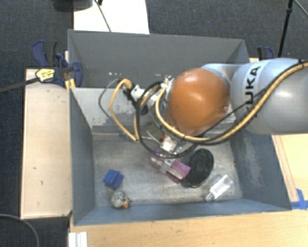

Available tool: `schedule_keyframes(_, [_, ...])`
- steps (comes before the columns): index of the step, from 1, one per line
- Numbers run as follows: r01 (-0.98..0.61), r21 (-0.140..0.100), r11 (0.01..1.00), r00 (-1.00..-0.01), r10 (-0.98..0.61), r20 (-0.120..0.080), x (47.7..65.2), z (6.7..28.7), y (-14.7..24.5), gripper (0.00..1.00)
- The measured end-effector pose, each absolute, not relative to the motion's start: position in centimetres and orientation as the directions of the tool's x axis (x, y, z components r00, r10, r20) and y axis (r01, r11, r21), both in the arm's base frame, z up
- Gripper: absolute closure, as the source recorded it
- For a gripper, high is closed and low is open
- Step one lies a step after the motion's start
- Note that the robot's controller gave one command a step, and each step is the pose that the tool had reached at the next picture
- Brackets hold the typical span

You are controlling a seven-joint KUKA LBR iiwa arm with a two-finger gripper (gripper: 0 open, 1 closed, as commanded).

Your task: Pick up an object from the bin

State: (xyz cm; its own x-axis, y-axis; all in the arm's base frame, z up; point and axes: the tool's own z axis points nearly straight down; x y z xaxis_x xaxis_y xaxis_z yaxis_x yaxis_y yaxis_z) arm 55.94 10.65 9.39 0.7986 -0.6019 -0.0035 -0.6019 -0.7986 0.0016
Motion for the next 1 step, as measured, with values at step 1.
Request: schedule_keyframes(1, [-0.567,-0.006,-0.824,0.824,-0.567,0.003,56.31,22.49,11.15,1.00])
